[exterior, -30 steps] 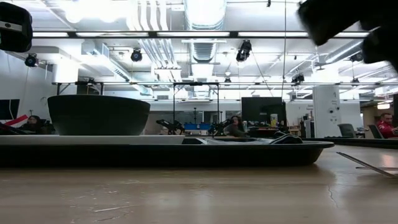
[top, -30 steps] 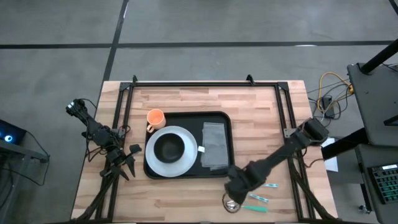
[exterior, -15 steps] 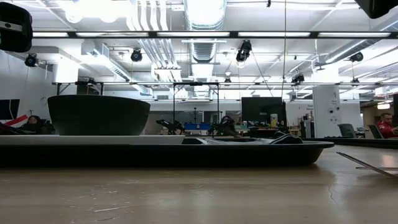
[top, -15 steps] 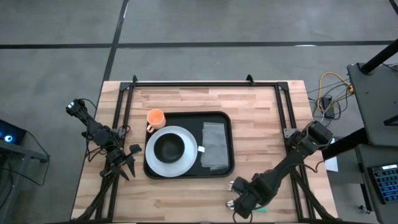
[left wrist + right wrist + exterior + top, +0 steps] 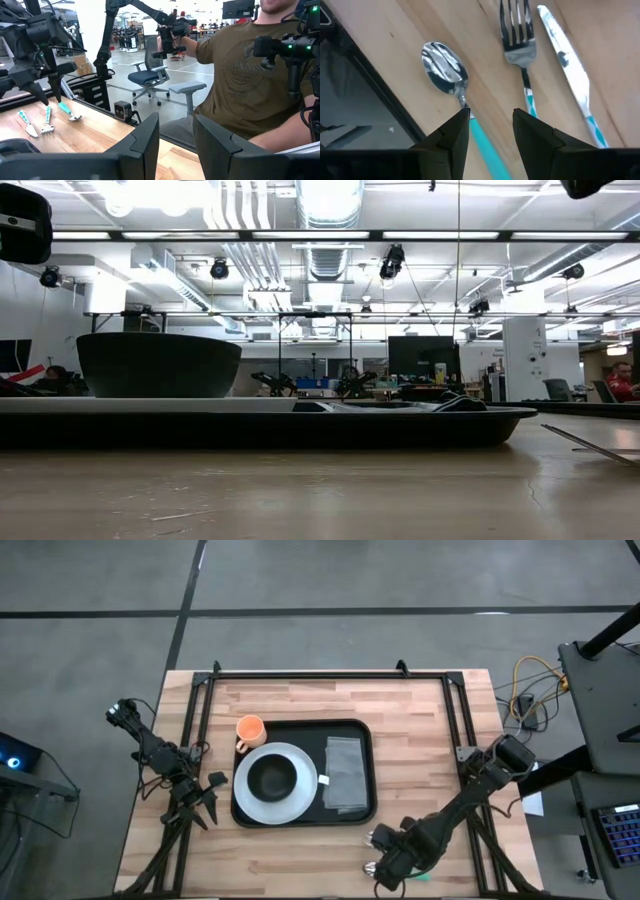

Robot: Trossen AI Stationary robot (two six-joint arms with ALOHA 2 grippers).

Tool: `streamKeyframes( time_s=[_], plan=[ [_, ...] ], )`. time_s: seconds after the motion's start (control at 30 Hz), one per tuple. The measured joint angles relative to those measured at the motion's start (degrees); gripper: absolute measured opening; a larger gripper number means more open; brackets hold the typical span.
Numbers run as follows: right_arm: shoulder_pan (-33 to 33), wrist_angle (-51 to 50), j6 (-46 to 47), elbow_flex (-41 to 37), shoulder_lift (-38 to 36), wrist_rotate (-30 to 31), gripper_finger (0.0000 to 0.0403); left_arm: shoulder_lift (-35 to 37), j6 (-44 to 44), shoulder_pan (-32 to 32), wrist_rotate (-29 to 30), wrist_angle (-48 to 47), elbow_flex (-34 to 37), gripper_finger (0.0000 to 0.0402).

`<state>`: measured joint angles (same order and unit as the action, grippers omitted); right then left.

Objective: Set up tray
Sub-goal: Put the white and blue fork on the gray napkin

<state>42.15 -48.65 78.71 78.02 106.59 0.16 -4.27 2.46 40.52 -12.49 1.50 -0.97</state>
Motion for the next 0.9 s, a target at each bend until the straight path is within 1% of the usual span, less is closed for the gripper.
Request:
streamKeyframes(
  time_s=[0.53, 0.73, 0.9],
  plan=[
    [0.0, 1.9, -0.7, -5.6, 0.0, 0.0, 0.0141, 0.0, 0.0, 0.0, 0.0, 0.0, 0.0, 0.0101],
    [0.5, 5.3, -0.9, -9.0, 0.0, 0.0, 0.0141, 0.0, 0.0, 0.0, 0.0, 0.0, 0.0, 0.0101],
    [0.7, 11.2, -0.9, -12.9, 0.1, -0.1, 0.0141, 0.0, 0.0, 0.0, 0.0, 0.0, 0.0, 0.0101]
  ],
)
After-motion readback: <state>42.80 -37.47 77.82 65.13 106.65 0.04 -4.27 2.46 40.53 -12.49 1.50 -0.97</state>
